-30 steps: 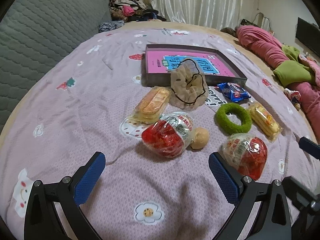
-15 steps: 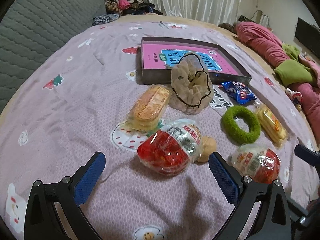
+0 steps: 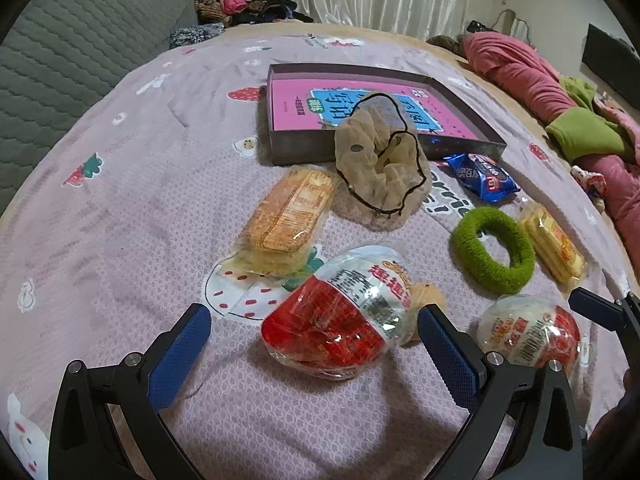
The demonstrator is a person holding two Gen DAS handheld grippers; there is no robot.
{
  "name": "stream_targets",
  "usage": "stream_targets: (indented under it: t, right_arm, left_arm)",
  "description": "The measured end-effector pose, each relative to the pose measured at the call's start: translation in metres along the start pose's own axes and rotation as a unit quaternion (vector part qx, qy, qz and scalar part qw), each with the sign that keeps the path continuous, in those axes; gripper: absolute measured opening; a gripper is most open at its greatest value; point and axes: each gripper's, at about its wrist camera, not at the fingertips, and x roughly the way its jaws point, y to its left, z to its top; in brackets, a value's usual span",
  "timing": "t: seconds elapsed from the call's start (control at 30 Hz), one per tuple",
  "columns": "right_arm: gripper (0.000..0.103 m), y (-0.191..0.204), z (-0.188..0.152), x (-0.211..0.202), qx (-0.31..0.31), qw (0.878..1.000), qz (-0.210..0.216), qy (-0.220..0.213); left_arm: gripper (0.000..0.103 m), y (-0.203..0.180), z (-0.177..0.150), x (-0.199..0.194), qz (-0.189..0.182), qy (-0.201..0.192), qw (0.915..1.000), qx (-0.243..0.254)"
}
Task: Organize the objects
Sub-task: 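Grasp one red-and-white egg with the left tool while the right tool grasps the other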
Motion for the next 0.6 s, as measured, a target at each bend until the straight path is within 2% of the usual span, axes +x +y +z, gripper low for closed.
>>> stream_targets:
  t: [0.27, 0.6]
  right_arm:
    - [0.092, 0.003, 0.004, 0.007, 0.001, 1.000, 0.007, -0.002]
    - [0.070, 0.009, 0.003, 0.016, -0.005, 1.000, 0.014, 0.005]
  left_arm:
    - [0.100, -0.003, 0.000, -0.001, -0.023, -0.007, 0.9997, 0.002]
    - [0.096, 0.000, 0.000, 0.006, -0.034, -0.002, 0.9994, 0.002]
